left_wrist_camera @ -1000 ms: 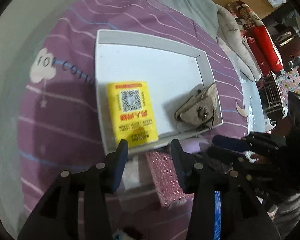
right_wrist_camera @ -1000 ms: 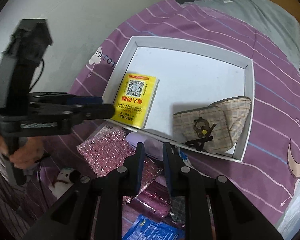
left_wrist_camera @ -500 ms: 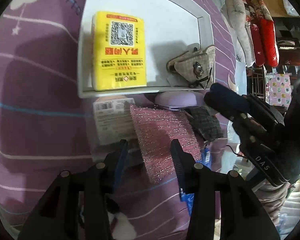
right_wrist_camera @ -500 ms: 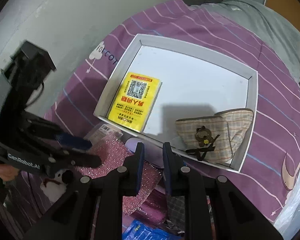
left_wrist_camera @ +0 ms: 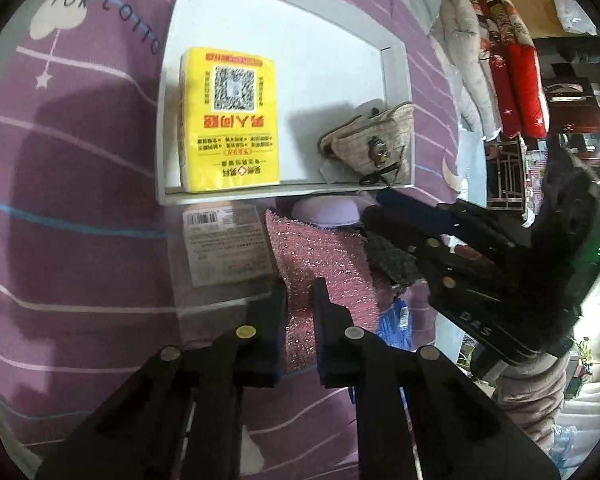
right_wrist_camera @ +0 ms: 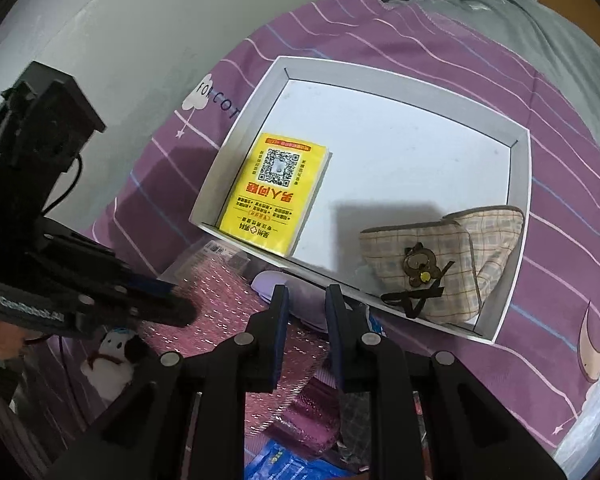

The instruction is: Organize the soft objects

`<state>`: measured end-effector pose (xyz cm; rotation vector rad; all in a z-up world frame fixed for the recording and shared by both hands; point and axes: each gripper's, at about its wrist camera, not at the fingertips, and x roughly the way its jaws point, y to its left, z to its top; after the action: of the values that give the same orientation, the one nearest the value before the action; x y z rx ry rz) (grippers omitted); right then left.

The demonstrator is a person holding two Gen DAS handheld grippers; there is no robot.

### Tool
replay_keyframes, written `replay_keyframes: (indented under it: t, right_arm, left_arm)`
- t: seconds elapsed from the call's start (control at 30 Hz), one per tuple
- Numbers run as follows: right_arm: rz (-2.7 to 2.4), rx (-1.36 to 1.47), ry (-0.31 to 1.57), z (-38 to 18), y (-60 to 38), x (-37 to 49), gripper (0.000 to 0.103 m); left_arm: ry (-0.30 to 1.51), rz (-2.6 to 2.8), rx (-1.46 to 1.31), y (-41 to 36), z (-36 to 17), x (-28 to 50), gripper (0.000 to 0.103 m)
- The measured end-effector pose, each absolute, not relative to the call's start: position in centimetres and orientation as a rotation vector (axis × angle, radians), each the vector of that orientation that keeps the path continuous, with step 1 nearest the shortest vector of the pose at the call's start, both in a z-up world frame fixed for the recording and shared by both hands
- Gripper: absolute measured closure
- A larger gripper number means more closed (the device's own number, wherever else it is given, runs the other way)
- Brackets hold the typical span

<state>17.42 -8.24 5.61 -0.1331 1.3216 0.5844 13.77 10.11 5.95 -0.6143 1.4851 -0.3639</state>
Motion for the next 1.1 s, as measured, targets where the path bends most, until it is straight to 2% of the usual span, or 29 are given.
replay_keyframes:
  t: [0.17, 0.23, 0.53, 0.6, 0.73, 0.8, 0.87, 1.1]
  right_arm:
    - [0.563, -0.126, 1.315, 6.0, -8.6, 16.9, 0.093]
    - [0.558, -0.114, 1.305, 6.6, -8.7, 16.8, 0.102]
    - [0.558, -0.092, 1.262, 9.6, -8.8, 17.0, 0.102]
    - [0.537, -0.106, 1.288, 9.2, -8.8, 17.4, 0.093]
    - [0.495, -0.081, 1.334, 8.0, -9.3, 18.0, 0.085]
    - [0.471, -0.044, 1.375, 7.3, -9.5, 18.3, 0.068]
    - [0.438, 0.015, 1.419, 6.6, -9.8, 18.6, 0.059]
    - [0.381, 0.004, 1.457, 5.5, -9.3, 19.1, 0.057]
  left_arm:
    - [1.452, -0.387, -0.595, 10.3, 7.3, 13.3, 0.091]
    - [1.441, -0.392, -0.594, 10.5, 7.7, 13.1, 0.091]
    - [1.334, -0.41, -0.612, 11.9, 10.9, 12.5, 0.091]
    - [1.322, -0.388, -0.606, 12.4, 11.3, 12.2, 0.091]
    - [1.293, -0.326, -0.579, 13.9, 11.5, 11.7, 0.091]
    - [1.281, -0.309, -0.593, 14.9, 11.4, 11.5, 0.091]
    - [1.263, -0.291, -0.602, 15.8, 11.5, 11.5, 0.091]
    - [1.22, -0.235, -0.608, 17.9, 11.6, 11.6, 0.091]
